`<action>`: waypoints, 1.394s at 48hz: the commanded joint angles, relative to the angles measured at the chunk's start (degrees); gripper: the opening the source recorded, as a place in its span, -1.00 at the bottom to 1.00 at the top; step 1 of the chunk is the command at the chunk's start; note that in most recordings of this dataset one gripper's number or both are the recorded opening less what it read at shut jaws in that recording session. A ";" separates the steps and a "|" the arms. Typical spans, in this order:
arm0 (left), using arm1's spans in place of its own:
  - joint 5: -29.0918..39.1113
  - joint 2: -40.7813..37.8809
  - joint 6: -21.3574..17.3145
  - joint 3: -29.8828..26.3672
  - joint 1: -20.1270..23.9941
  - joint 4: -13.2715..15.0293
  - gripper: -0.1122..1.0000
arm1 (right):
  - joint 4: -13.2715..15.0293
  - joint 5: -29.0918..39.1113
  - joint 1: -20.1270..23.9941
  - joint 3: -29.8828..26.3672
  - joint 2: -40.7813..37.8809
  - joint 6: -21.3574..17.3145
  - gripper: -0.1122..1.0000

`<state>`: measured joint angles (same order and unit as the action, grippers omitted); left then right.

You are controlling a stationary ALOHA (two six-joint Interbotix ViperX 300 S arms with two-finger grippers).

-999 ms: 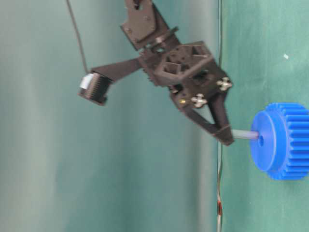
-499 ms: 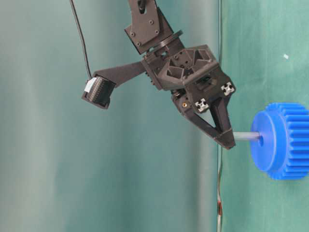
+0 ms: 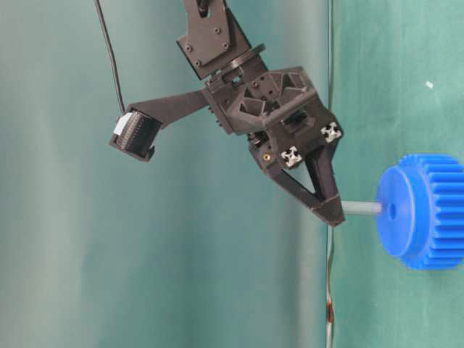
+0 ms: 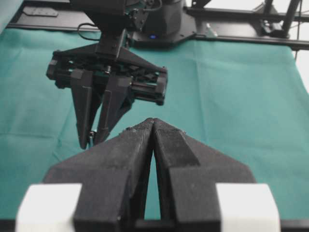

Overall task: Insert the shaft into the center hole of the gear.
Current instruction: 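Lower the shaft with the right gripper into the gear hole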

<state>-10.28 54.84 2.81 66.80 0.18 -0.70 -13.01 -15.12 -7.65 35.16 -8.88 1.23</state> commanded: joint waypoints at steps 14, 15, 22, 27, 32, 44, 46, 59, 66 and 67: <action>-0.35 -0.26 0.09 -1.14 0.18 -0.18 -0.80 | -0.09 -0.44 0.44 -1.76 -0.62 -0.09 -0.52; -0.35 -0.26 0.09 -1.14 0.18 -0.18 -0.80 | -0.18 -0.53 0.44 -1.76 -0.62 -0.09 -0.52; -0.35 -0.26 0.09 -1.14 0.09 -0.18 -0.80 | -0.18 -0.53 0.44 -1.76 -0.62 -0.09 -0.52; -0.35 -0.26 0.09 -1.14 0.18 -0.18 -0.80 | -0.18 -0.62 0.44 -1.67 -0.62 -0.09 -0.52; -0.35 -0.26 0.09 -1.14 0.18 -0.18 -0.80 | -0.09 -0.62 0.44 -1.76 -0.62 0.00 -0.52; -0.35 -0.26 0.18 -1.14 0.18 -0.18 -0.80 | -0.09 -0.79 0.26 -1.58 -1.05 0.09 -0.52; -0.35 -0.26 0.18 -1.14 0.18 -0.18 -0.80 | -0.09 -0.97 0.26 -1.67 -1.49 0.00 -0.52; -0.44 -0.26 0.18 -1.14 0.18 -0.18 -0.80 | -0.26 -3.60 0.35 -2.11 -5.01 -0.35 -0.52; -0.35 -0.26 0.09 -1.14 0.18 -0.18 -0.80 | -0.26 -4.66 0.44 -2.02 -5.45 -0.35 -0.52; -0.35 -0.26 0.00 -1.14 0.18 -0.18 -0.80 | -0.26 -4.66 0.53 -2.02 -5.45 -0.35 -0.52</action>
<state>-10.28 54.84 2.90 66.80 0.18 -0.70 -13.18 -19.07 -7.12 34.28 -15.12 0.97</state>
